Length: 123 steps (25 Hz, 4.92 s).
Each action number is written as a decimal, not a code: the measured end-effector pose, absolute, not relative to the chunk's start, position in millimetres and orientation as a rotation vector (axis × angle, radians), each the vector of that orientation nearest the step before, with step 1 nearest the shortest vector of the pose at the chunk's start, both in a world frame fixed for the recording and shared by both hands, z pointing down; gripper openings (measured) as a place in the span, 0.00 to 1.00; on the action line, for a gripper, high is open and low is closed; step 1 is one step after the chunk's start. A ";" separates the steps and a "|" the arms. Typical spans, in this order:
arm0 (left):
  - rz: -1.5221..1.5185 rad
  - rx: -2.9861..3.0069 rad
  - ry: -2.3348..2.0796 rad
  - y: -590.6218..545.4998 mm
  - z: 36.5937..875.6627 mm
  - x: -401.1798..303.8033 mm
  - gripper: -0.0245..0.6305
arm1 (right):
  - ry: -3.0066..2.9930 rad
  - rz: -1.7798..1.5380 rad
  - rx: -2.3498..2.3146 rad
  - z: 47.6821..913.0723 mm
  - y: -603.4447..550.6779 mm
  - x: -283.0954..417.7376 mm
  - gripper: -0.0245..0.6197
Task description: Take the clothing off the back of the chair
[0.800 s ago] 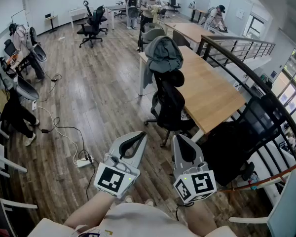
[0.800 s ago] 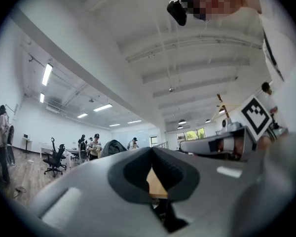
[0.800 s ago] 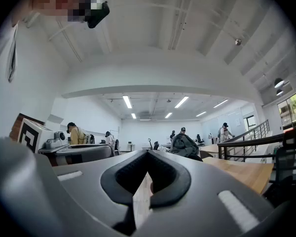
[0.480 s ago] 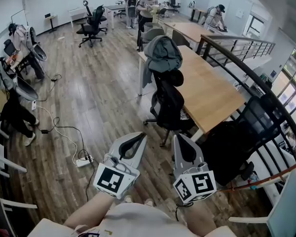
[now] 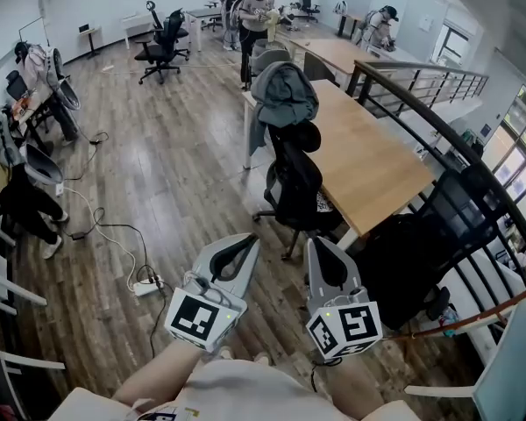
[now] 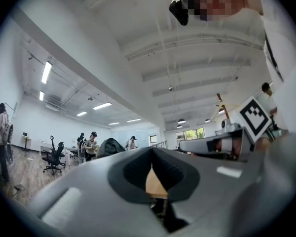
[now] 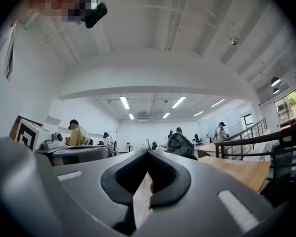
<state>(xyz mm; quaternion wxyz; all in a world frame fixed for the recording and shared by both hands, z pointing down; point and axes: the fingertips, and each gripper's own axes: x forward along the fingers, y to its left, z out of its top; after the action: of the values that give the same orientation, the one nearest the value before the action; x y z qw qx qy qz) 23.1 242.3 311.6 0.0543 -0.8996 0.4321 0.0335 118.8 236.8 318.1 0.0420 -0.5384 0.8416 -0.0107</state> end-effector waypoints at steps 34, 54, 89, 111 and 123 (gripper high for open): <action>0.084 -2.679 1.394 200.3 328.4 81.3 0.04 | 2.611 0.005 -1.553 328.9 185.1 181.7 0.04; 0.090 -2.724 1.315 35.5 339.7 50.1 0.04 | 2.583 -0.026 -1.636 349.9 26.1 155.4 0.04; 0.104 -2.834 1.149 -255.9 321.7 -63.0 0.04 | 2.517 0.008 -1.759 316.7 -247.5 40.5 0.04; 0.134 -2.775 1.217 -276.6 310.9 -12.7 0.04 | 2.555 0.014 -1.719 318.1 -278.3 105.4 0.04; 0.018 -2.690 1.192 -333.2 277.3 15.4 0.23 | 2.529 0.210 -1.696 268.6 -344.4 152.5 0.33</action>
<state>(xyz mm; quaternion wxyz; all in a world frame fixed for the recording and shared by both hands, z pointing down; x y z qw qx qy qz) 15.4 -333.2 277.3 0.0997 -0.9097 0.4030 0.0060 152.5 -344.4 268.6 0.0445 -0.5550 0.8278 0.0687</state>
